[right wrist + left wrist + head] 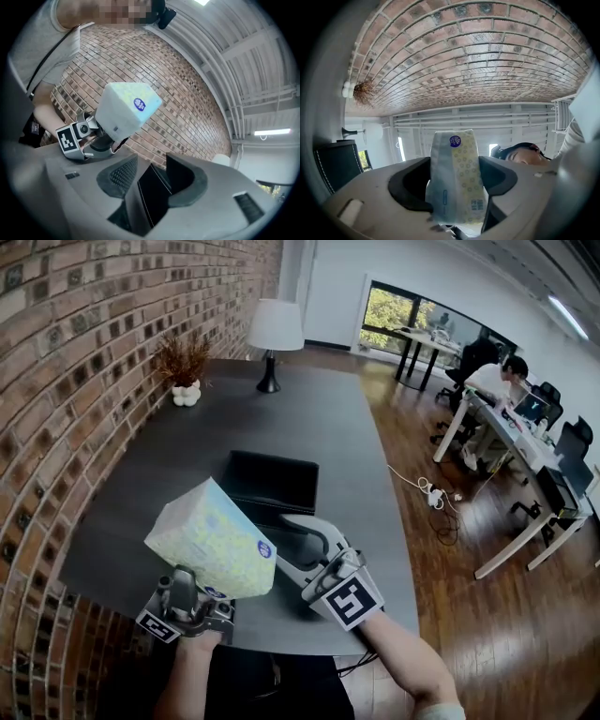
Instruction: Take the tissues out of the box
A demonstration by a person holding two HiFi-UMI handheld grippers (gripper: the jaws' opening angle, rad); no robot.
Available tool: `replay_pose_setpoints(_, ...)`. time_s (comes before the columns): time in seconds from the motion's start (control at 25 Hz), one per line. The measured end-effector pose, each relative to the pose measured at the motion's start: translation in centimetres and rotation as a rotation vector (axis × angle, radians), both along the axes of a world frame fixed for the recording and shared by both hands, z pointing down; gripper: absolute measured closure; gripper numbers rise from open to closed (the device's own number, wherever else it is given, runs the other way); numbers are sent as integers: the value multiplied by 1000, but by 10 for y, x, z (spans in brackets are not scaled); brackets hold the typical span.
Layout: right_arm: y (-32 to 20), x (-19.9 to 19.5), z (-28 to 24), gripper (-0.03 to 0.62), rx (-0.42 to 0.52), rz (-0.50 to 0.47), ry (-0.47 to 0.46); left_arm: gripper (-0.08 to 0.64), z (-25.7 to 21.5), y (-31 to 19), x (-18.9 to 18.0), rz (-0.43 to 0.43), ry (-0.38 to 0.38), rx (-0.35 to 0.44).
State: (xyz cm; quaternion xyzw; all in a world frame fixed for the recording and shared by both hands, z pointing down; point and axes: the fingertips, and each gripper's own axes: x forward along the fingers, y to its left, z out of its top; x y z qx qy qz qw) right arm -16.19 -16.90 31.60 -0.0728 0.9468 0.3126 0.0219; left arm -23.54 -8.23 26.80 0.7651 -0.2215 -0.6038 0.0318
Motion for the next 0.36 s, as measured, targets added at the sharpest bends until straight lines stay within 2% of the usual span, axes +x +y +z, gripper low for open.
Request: replay_pose_setpoints(0.36,0,-2,1,394,-2,7,-1,235,7,-4,4,1,-25,-36)
